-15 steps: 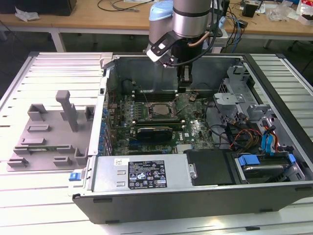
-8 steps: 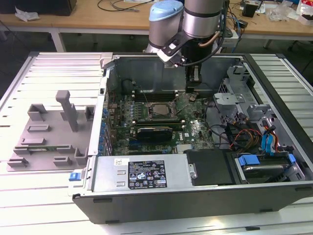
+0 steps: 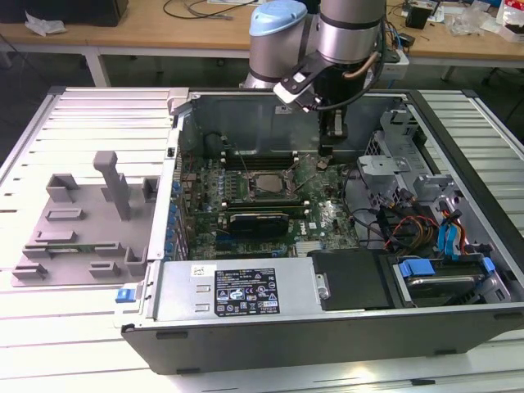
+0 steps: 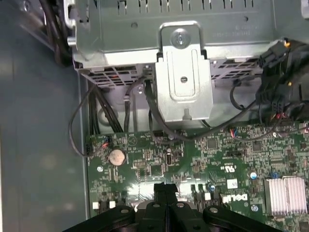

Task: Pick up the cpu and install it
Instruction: 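Close the cpu cover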

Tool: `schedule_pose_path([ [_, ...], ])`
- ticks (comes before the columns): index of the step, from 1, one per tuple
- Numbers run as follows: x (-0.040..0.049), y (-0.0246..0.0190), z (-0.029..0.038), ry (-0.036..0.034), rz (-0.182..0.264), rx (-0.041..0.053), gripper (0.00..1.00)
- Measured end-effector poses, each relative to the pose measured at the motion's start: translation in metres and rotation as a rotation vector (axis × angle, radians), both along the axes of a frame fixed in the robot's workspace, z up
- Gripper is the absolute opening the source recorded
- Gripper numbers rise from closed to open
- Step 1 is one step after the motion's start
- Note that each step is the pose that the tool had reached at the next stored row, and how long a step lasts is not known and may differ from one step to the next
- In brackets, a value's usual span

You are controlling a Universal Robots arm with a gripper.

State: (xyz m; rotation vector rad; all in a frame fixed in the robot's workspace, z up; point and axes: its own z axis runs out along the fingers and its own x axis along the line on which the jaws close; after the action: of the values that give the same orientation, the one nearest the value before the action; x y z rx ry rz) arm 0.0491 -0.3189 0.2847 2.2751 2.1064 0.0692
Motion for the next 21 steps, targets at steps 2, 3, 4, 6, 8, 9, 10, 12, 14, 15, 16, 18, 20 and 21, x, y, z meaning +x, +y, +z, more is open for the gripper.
schedule_pose_path([
  [2, 0.0010, 0.0000, -0.0037, 0.0001, 0.000, -0.0002, 0.11],
  [3, 0.0010, 0.0000, -0.0057, 0.0001, 0.000, -0.0001, 0.11],
  [4, 0.0010, 0.0000, -0.0079, 0.0001, 0.000, -0.0001, 0.11],
  [6, 0.0011, 0.0000, -0.0145, 0.0027, 0.008, -0.0001, 0.11],
  [8, 0.0031, -0.0001, -0.0200, 0.0109, 0.019, 0.0000, 0.11],
  [9, 0.0054, -0.0001, -0.0223, 0.0174, 0.023, -0.0001, 0.11],
  [10, 0.0067, -0.0001, -0.0239, 0.0213, 0.027, -0.0001, 0.11],
  [12, 0.0082, -0.0001, -0.0289, 0.0277, 0.036, 0.0000, 0.11],
  [14, 0.0082, -0.0001, -0.0354, 0.0298, 0.042, -0.0001, 0.11],
  [15, 0.0082, -0.0001, -0.0393, 0.0305, 0.045, 0.0000, 0.11],
  [16, 0.0082, -0.0002, -0.0399, 0.0306, 0.046, -0.0003, 0.11],
  [18, 0.0082, -0.0001, -0.0401, 0.0305, 0.046, 0.0000, 0.11],
  [20, 0.0075, -0.0001, -0.0402, 0.0304, 0.046, 0.0001, 0.11],
  [21, 0.0067, 0.0004, -0.0402, 0.0299, 0.046, 0.0001, 0.11],
])
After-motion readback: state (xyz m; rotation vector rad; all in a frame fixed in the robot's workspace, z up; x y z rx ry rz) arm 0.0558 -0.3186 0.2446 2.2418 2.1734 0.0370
